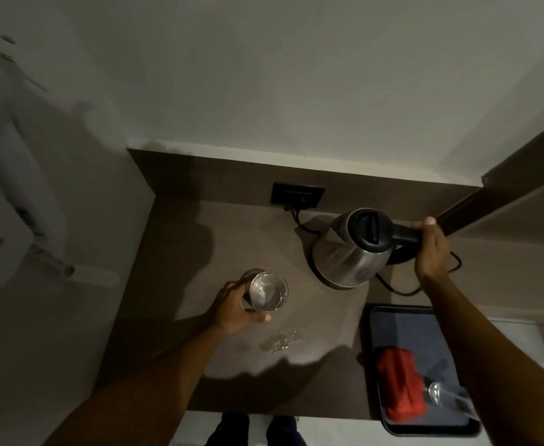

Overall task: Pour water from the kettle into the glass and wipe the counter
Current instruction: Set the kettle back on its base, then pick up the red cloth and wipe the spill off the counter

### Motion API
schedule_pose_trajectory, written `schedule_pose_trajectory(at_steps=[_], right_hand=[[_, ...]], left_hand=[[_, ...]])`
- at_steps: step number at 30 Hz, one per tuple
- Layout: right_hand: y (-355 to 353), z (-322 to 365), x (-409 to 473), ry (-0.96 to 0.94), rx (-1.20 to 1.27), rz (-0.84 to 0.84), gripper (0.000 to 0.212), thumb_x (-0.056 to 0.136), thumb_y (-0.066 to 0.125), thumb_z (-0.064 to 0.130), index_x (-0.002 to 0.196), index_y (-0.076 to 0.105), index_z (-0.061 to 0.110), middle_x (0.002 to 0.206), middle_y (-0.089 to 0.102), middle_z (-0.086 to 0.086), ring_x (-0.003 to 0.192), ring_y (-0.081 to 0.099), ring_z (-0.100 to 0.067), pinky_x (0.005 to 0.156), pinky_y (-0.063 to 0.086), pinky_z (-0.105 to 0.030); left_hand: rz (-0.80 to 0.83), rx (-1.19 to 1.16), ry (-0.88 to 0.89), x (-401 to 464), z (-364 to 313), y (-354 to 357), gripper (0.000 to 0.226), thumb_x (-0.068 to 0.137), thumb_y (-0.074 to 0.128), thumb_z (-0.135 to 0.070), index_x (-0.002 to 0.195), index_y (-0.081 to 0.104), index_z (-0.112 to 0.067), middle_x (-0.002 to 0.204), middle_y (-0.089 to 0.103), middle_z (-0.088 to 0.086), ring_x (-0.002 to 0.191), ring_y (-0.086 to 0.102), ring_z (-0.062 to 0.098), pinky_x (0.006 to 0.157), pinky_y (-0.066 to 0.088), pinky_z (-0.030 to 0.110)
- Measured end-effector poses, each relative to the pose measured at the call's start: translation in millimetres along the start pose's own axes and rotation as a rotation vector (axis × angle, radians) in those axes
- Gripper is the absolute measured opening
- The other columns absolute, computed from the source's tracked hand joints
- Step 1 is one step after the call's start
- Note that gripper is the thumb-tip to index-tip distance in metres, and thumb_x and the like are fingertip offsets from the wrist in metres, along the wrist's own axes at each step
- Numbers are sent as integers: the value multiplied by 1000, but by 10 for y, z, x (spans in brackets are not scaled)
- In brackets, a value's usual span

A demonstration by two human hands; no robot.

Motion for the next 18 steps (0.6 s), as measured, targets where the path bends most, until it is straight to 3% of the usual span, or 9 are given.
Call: schedule_pose_trajectory(at_steps=[3,5,8,10,12,15,18], right_hand=[[-76,-23,-349,-24,-71,-197,65,91,33,69,129,47,18,120,58,-10,106,58,-20,85,49,-29],[-81,-128,-765,-42,-123,-226,58,92,40,65,135,41,25,130,53,-10,110,55,-22,86,50,-37],[-28,-517,-1433,-88,-386,-37,57,91,45,57,139,38,28,141,45,-9,124,47,-28,100,42,-50],[-51,-845,-1811,1,-686,93,68,88,41,63,146,32,29,154,34,-6,137,35,-31,111,22,-58],[-133,-1115,-2075,80,-866,155,81,82,33,71,151,26,29,162,20,-5,143,24,-35,112,16,-64],[-235,-1297,-2242,107,-837,199,89,79,24,73,152,25,22,162,18,-12,143,20,-41,114,18,-64],[-245,-1321,-2249,112,-839,187,83,83,22,65,151,28,18,160,23,-14,140,24,-44,112,20,-61]], left_hand=[[0,-1,-13,8,34,15,96,50,98,-42,136,59,-26,131,66,4,120,64,25,101,55,46],[-11,5,-15,6,50,18,95,49,98,-44,135,61,-26,130,67,4,119,65,24,99,56,46],[-7,7,18,6,52,3,96,49,98,-45,136,60,-28,128,69,3,113,68,20,97,57,43],[-7,10,33,5,46,-7,96,50,97,-44,136,59,-29,127,70,0,113,68,19,97,58,41],[-6,9,38,2,39,-13,96,51,98,-42,137,58,-29,127,70,-2,113,68,19,98,58,41],[37,2,35,-11,19,-20,97,56,97,-34,142,52,-26,133,67,1,121,64,24,102,56,44],[56,47,63,-46,19,-23,94,65,90,-14,146,45,-26,134,64,6,121,63,27,100,55,41]])
Point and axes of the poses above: each hand's wrist, its own x-axis towards the middle knuckle, its own y-axis out of the palm, z = x × y, the point moved 3 cm from there along x, towards the middle knuckle
